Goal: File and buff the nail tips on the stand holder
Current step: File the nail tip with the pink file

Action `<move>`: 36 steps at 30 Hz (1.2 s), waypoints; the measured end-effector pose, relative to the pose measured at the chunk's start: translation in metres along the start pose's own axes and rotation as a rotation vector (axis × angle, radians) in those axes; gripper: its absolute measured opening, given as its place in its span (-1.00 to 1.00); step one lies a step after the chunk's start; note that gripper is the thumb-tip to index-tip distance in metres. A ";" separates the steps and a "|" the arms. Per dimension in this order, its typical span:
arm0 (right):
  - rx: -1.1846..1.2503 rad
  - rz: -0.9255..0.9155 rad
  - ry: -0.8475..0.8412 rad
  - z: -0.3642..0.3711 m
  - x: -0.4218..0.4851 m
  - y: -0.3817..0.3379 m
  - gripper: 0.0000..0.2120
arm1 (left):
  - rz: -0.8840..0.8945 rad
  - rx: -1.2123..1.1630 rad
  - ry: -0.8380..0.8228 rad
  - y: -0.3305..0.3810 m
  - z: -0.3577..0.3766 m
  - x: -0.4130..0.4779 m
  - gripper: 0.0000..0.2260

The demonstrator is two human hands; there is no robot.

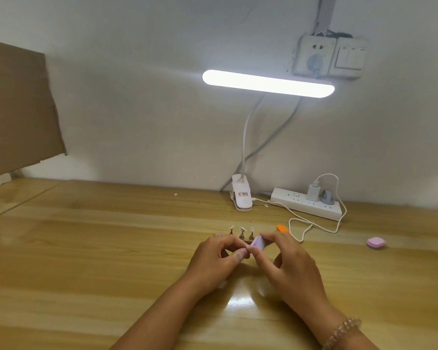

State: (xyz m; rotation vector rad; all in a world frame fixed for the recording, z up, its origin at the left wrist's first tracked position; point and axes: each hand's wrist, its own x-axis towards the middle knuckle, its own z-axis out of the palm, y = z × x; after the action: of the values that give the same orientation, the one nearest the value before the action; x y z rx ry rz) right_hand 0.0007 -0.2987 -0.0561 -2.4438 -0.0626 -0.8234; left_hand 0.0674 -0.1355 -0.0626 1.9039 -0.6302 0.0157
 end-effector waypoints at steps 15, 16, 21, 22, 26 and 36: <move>0.019 0.001 0.006 0.000 0.001 -0.002 -0.73 | -0.017 -0.041 0.021 -0.001 0.000 0.001 -0.92; 0.006 0.017 0.020 0.000 0.001 0.000 -0.73 | -0.016 -0.044 0.017 -0.001 0.001 0.000 -0.94; 0.041 -0.097 -0.084 0.001 -0.006 -0.009 -0.67 | -0.030 -0.032 0.001 -0.002 -0.001 0.000 -0.84; 0.041 -0.065 -0.068 0.000 -0.003 -0.006 -0.69 | -0.025 -0.021 0.000 -0.002 -0.001 0.000 -0.87; 0.008 -0.027 -0.038 -0.001 -0.001 -0.002 -0.72 | -0.009 0.007 -0.008 -0.002 0.000 0.000 -0.89; 0.063 -0.070 -0.070 0.000 -0.004 -0.006 -0.71 | -0.004 -0.002 0.006 -0.003 0.000 0.001 -0.78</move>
State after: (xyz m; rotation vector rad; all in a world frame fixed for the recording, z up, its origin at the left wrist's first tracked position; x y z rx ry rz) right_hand -0.0035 -0.2932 -0.0554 -2.4226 -0.1984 -0.7546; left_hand 0.0689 -0.1351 -0.0648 1.9026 -0.6214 0.0183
